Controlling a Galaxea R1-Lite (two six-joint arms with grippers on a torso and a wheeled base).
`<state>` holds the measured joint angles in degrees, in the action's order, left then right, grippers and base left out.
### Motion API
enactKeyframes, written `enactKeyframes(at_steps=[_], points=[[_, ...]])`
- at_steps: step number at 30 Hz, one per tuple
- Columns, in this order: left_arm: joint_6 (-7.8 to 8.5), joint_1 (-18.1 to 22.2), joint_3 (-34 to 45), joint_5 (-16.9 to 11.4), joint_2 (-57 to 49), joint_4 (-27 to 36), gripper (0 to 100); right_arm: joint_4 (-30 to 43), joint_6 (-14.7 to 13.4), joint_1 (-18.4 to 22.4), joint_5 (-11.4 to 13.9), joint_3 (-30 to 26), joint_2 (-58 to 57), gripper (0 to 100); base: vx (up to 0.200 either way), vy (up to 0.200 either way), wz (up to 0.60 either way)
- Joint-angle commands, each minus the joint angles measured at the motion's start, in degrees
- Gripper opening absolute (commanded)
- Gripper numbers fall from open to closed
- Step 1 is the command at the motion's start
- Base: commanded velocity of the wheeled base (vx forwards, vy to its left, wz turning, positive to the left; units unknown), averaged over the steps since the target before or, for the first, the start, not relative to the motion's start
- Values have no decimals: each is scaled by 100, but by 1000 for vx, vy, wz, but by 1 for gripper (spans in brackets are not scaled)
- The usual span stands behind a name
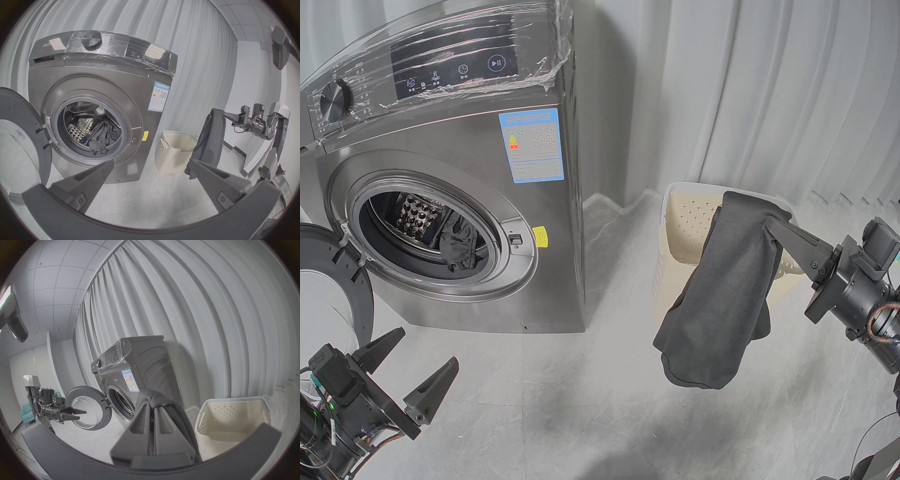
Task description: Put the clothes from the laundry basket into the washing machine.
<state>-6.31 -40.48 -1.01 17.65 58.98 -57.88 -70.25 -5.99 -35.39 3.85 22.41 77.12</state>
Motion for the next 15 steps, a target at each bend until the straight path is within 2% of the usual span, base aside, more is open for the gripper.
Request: enactKeyframes(at_steps=[1, 15], points=[[-1, 6, 101, 1, -27, 14, 100, -6, -8, -3, 1, -8, 84, 0, 0, 200, 0], [-10, -3, 101, 1, -27, 14, 100, -50, -25, -109, 1, 1, 146, 0, 0, 200, 0]])
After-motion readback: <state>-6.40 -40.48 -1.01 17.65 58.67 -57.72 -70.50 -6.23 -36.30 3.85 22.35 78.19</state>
